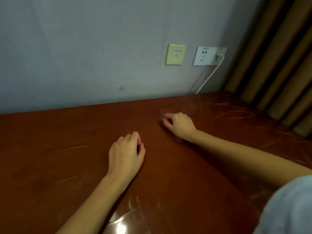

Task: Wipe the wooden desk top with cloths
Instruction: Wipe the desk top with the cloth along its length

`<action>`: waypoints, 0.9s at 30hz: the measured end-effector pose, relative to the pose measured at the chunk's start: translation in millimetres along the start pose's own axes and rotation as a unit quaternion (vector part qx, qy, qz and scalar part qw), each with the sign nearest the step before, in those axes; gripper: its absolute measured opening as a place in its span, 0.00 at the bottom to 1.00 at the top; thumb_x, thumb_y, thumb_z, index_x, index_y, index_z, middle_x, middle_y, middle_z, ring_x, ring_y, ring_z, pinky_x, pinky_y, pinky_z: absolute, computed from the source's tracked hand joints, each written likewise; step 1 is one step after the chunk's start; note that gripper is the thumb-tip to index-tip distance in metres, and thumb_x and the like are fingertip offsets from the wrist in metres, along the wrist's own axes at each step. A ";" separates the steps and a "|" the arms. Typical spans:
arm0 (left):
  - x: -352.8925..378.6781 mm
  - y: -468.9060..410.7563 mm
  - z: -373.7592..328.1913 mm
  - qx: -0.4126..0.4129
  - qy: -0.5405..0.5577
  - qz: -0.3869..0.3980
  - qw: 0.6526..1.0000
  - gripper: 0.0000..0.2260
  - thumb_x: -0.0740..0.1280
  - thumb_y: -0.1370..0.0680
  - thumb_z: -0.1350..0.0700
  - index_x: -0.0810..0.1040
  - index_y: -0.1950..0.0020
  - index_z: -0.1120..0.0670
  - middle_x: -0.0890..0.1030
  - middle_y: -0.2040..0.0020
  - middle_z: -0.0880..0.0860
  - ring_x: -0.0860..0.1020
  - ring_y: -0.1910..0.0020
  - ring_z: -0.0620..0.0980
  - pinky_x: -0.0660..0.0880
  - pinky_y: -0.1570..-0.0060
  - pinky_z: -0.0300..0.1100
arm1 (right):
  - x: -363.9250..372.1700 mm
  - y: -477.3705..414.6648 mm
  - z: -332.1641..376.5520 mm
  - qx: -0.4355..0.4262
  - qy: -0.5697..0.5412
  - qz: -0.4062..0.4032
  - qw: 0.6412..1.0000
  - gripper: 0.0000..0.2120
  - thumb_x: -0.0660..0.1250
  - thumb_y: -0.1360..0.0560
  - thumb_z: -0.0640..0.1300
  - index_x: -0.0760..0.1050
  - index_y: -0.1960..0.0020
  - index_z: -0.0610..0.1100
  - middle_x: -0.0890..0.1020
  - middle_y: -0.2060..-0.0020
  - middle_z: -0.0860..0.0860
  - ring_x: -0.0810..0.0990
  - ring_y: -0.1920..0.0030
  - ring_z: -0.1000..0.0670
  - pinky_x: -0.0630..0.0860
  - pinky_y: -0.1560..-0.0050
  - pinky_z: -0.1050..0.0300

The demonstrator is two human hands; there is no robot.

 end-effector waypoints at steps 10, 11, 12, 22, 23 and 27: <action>0.6 0.2 0.4 0.013 0.003 -0.008 1.000 0.04 0.64 0.23 0.52 0.71 0.56 0.49 0.74 0.64 0.46 0.73 0.66 0.46 0.69 0.68 0.39 | -24.5 25.7 -107.2 0.140 0.029 -0.012 0.990 0.15 0.56 0.20 0.52 0.73 0.60 0.47 0.78 0.65 0.47 0.80 0.61 0.42 0.73 0.63 0.52; 1.0 0.1 0.7 0.012 0.003 -0.007 1.000 0.04 0.64 0.23 0.52 0.70 0.56 0.49 0.74 0.64 0.45 0.73 0.65 0.45 0.69 0.68 0.39 | -23.8 15.3 -112.5 0.165 0.036 -0.024 0.985 0.14 0.56 0.20 0.52 0.74 0.57 0.46 0.79 0.62 0.45 0.80 0.58 0.40 0.71 0.62 0.53; 1.3 -0.4 0.7 0.012 0.002 -0.005 1.000 0.04 0.64 0.23 0.52 0.70 0.56 0.49 0.74 0.64 0.45 0.73 0.65 0.45 0.69 0.68 0.39 | -22.3 5.3 -113.6 0.186 0.042 -0.036 0.981 0.14 0.56 0.20 0.51 0.76 0.55 0.45 0.80 0.59 0.43 0.80 0.56 0.39 0.70 0.61 0.53; -0.2 1.6 -0.6 0.016 0.004 -0.005 1.000 0.03 0.64 0.23 0.52 0.72 0.55 0.49 0.74 0.64 0.46 0.74 0.65 0.46 0.71 0.69 0.40 | -11.2 37.9 -9.9 0.072 0.000 -0.016 0.997 0.11 0.58 0.21 0.52 0.75 0.55 0.48 0.82 0.58 0.44 0.80 0.57 0.40 0.72 0.60 0.52; -1.0 2.2 -1.1 0.017 0.005 -0.006 1.000 0.03 0.65 0.23 0.52 0.72 0.55 0.49 0.74 0.64 0.46 0.74 0.65 0.46 0.71 0.68 0.40 | -12.4 56.8 -0.4 0.044 -0.010 -0.005 0.999 0.12 0.58 0.21 0.53 0.73 0.57 0.48 0.81 0.62 0.47 0.79 0.62 0.43 0.70 0.64 0.54; -2.7 3.1 -2.2 0.024 0.006 -0.011 1.000 0.03 0.66 0.23 0.53 0.73 0.56 0.50 0.74 0.65 0.46 0.74 0.66 0.47 0.70 0.70 0.40 | -23.7 119.0 -12.3 0.016 -0.036 0.025 0.999 0.12 0.58 0.21 0.53 0.68 0.62 0.50 0.73 0.69 0.55 0.73 0.69 0.49 0.71 0.68 0.51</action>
Point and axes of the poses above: each hand's wrist, its own y-axis away from the middle knuckle, its own x-axis out of the palm, z = x × y, the point moved 8 cm from there along -y, towards the middle knuckle
